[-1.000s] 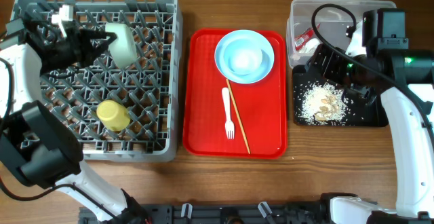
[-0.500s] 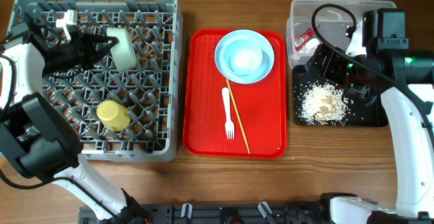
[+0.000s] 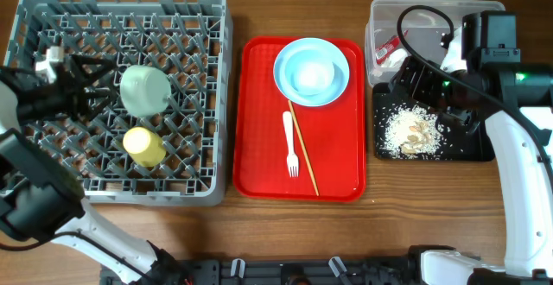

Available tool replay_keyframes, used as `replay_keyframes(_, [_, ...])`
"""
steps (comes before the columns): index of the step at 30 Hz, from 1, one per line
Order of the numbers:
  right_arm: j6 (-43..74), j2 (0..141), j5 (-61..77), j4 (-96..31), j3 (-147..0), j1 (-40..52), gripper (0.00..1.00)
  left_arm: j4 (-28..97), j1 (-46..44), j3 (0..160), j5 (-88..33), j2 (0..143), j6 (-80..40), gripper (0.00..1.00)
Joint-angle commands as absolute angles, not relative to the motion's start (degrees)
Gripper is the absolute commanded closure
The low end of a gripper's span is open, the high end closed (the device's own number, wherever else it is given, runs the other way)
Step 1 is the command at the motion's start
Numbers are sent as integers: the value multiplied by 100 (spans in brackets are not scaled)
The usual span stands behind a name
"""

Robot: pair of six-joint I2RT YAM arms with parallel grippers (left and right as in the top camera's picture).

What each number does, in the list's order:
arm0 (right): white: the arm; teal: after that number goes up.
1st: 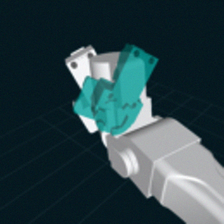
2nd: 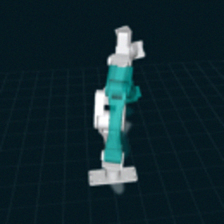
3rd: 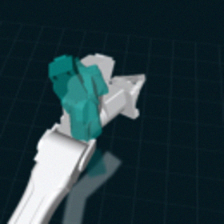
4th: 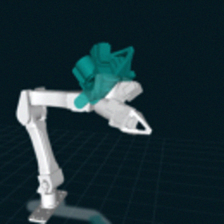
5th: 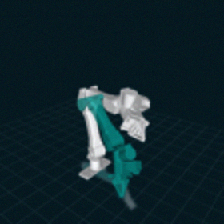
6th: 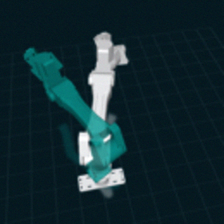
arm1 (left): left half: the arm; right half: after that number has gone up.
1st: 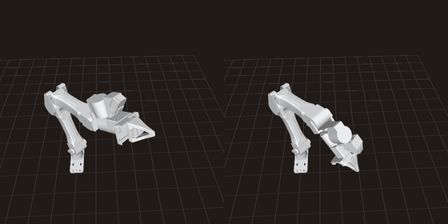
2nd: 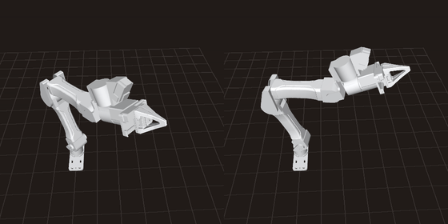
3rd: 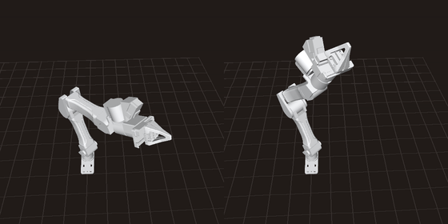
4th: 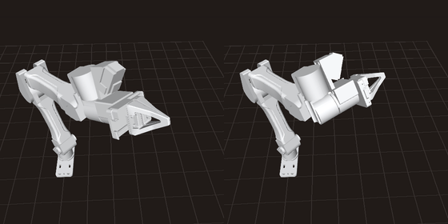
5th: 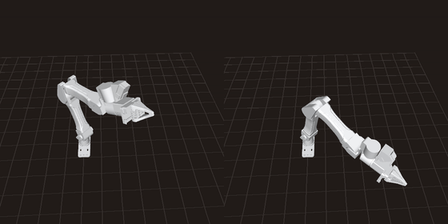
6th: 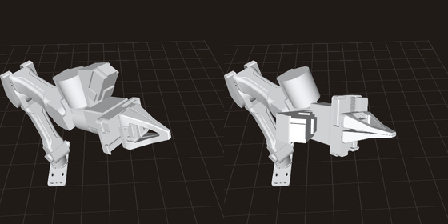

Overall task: Sort waste into correct bins and load items into the dishwasher rack
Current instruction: 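Place the green bowl into the dish rack with the left gripper, then grasp the light blue bowl on the plate with the left gripper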

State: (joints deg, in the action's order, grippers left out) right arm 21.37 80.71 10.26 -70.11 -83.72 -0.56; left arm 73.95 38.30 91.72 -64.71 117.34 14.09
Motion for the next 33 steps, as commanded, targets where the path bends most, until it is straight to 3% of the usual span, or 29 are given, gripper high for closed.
replay_keyframes(1, [2099, 8009, 1037, -7015, -8399, -67, 1, 7470, 4005, 9174, -6479, 11732, 1459, 0])
replay_keyframes(5, [2102, 8009, 1037, -7017, -8399, -69, 1, 7406, 3924, 9179, -6195, 11179, 1459, 0])
replay_keyframes(11, [2097, 8009, 1033, -7022, -8399, -69, 1, 6834, 3310, 9190, -4567, 10123, 423, 0])
replay_keyframes(18, [2290, 8009, 368, -7188, -8399, -69, 1, 6399, 666, 9190, -3100, 9376, 60, 0])
replay_keyframes(24, [2871, 8007, -513, -7526, -8399, -224, 0, 4954, -1406, 9190, -3026, 9557, 3, 0])
replay_keyframes(27, [2864, 8009, -377, -7531, -8399, -502, 0, 4036, -2187, 9190, -2088, 9773, -751, 0])
replay_keyframes(33, [2803, 8009, -272, -7566, -8399, -683, 0, 3024, -3494, 9190, -565, 10702, -775, 0])
